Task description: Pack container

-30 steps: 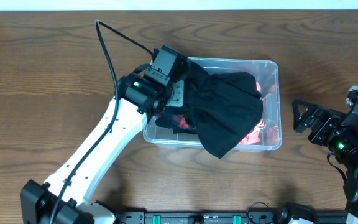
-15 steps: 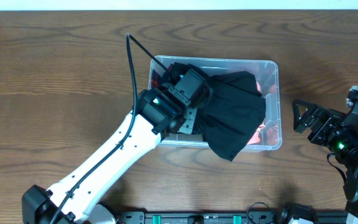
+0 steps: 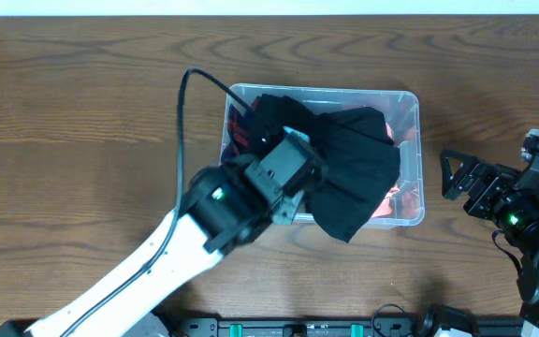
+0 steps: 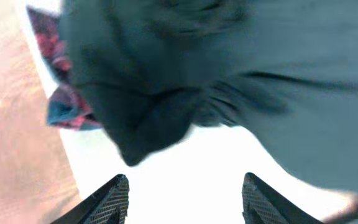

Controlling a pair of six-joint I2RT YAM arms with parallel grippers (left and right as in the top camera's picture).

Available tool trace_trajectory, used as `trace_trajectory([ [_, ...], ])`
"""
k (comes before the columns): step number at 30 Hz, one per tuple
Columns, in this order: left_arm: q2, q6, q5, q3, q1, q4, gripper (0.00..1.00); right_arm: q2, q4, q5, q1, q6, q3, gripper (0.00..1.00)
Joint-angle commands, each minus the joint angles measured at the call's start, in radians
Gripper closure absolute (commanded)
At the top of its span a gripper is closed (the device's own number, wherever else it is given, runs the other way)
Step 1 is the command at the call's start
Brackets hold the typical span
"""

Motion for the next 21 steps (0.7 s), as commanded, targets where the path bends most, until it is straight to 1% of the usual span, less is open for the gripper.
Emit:
trace_trajectory([
  [1, -0.006, 0.191, 0.147, 0.013, -0.026, -0.01, 0.41, -0.002, 0.0, 0.003, -0.01, 0.001, 0.008, 0.01],
  [3, 0.001, 0.251, 0.22, -0.01, -0.036, -0.006, 0.41, -0.002, 0.0, 0.003, -0.01, 0.001, 0.008, 0.01],
  [5, 0.014, 0.301, 0.256, -0.041, -0.037, 0.009, 0.41, -0.002, 0.0, 0.003, -0.01, 0.001, 0.008, 0.01],
  [9, 0.06, 0.371, 0.32, -0.122, -0.037, 0.131, 0.41, -0.002, 0.0, 0.003, -0.01, 0.001, 0.008, 0.01],
  [11, 0.1, 0.377, 0.356, -0.141, -0.037, 0.195, 0.41, -0.002, 0.0, 0.003, -0.01, 0.001, 0.008, 0.01],
  [18, 0.282, 0.375, 0.355, -0.155, -0.037, 0.404, 0.41, -0.002, 0.0, 0.003, -0.01, 0.001, 0.008, 0.01],
  [20, 0.342, 0.352, 0.342, -0.155, -0.036, 0.454, 0.42, -0.002, 0.0, 0.003, -0.01, 0.001, 0.008, 0.01],
  [21, 0.372, 0.322, 0.324, -0.155, -0.035, 0.476, 0.42, -0.002, 0.0, 0.003, -0.01, 0.001, 0.008, 0.01],
])
